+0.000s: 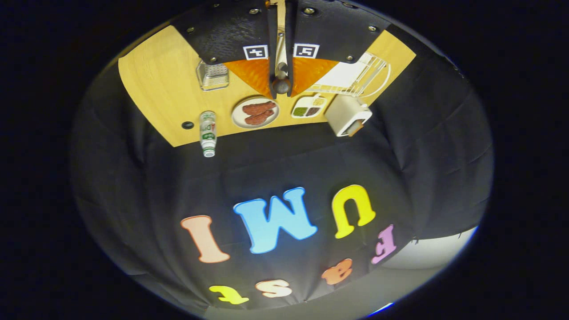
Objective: Take the plate from the dish rack, then take the spoon from the basket and place it into the plate.
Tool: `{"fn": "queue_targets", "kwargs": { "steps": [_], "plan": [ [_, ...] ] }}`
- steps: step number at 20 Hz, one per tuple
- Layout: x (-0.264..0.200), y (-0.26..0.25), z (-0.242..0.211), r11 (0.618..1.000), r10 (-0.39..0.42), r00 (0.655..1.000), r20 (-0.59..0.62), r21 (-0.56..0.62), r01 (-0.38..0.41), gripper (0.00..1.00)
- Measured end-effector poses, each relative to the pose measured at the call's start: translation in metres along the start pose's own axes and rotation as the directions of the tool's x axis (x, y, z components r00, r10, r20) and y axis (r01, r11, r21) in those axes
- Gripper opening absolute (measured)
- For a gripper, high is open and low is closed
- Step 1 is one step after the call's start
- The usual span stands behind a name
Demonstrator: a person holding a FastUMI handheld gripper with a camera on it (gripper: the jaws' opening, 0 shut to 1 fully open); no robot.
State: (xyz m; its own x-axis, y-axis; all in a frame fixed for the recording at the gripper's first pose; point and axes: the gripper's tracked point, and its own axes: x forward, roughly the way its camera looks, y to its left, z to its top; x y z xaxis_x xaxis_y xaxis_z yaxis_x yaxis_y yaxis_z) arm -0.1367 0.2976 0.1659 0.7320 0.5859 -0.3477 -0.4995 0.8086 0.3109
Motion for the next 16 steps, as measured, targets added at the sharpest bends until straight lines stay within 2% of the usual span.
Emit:
{"fn": "queue_targets", "kwargs": {
  "steps": [4,8,12,16],
  "plan": [
    [-0.009,0.064,-0.041,0.989,0.143,0.986,-0.090,-0.029,-0.146,0.06],
    [-0.015,0.107,-0.103,0.965,0.240,0.949,-0.207,-0.060,-0.257,0.07],
    [-0.020,0.127,-0.150,0.947,0.282,0.914,-0.292,-0.068,-0.314,0.06],
    [-0.022,0.134,-0.177,0.935,0.293,0.894,-0.339,-0.093,-0.342,0.06]
  ]
}}
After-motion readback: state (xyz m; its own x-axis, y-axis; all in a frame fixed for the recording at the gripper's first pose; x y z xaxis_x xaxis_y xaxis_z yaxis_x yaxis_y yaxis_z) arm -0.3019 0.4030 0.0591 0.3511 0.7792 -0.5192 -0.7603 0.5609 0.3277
